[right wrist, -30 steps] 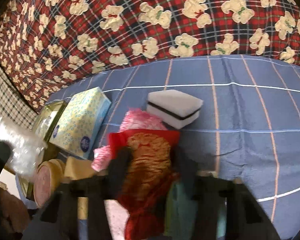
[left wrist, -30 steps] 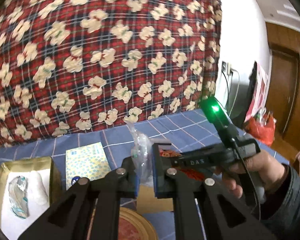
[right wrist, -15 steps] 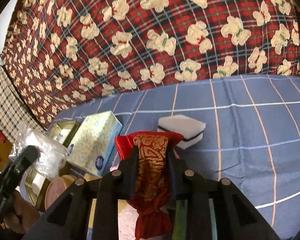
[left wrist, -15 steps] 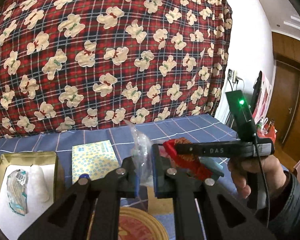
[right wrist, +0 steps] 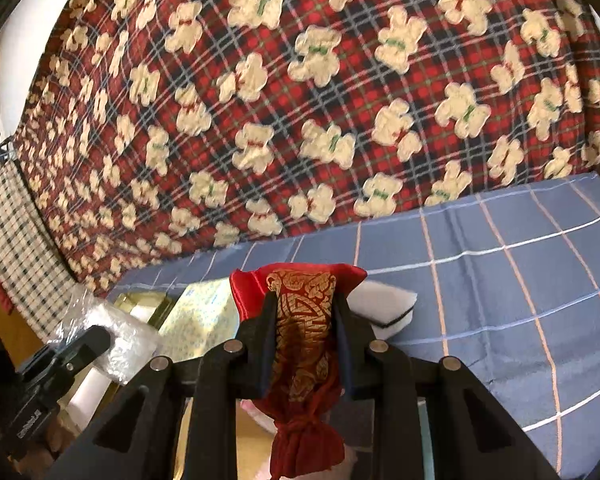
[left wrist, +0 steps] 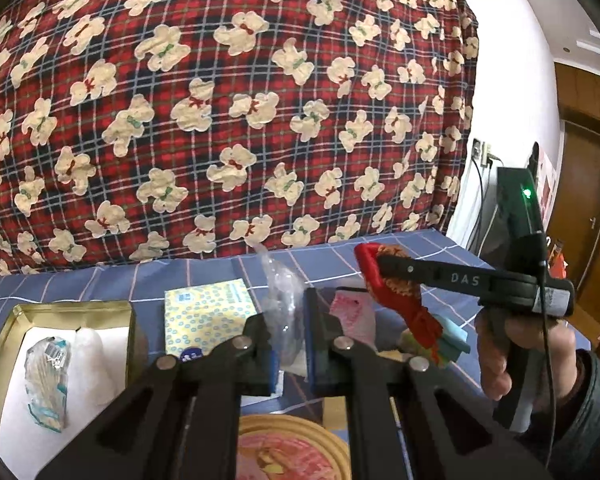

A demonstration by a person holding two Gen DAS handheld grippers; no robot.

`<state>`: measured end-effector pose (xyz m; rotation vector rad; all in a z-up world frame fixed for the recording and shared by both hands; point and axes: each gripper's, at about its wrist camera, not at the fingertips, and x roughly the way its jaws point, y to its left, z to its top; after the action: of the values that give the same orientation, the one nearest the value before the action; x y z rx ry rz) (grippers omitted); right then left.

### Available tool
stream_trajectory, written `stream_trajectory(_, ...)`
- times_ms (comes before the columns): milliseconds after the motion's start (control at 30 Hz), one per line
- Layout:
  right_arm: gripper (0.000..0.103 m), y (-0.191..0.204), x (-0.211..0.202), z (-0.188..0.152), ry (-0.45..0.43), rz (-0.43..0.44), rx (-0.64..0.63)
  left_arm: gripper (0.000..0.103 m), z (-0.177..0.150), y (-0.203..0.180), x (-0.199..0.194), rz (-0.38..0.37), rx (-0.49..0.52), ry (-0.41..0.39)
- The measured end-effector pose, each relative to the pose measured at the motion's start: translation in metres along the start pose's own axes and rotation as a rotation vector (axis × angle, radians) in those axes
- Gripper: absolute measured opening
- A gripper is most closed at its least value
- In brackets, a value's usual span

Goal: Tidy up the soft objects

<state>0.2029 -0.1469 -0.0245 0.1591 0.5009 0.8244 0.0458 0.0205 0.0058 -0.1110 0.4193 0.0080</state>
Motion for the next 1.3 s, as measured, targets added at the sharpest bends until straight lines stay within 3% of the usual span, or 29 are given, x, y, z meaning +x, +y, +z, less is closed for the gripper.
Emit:
stream_trajectory(267, 0.028, 0.011, -0.008, 0.001, -0.132, -0.018, 0.004, 0.007, 0.003, 0.007, -0.009, 0.043, -0.013, -0.048)
stream_trajectory(700, 0.028, 0.037, -0.017, 0.012, -0.264, -0.032, -0.044, 0.007, 0.009, 0.026, -0.019, 0.087, -0.072, -0.099)
stream_trajectory(1300, 0.028, 0.085, -0.004, 0.027, -0.330, 0.043, -0.092, 0.007, 0.015, 0.041, -0.034, 0.150, -0.109, -0.168)
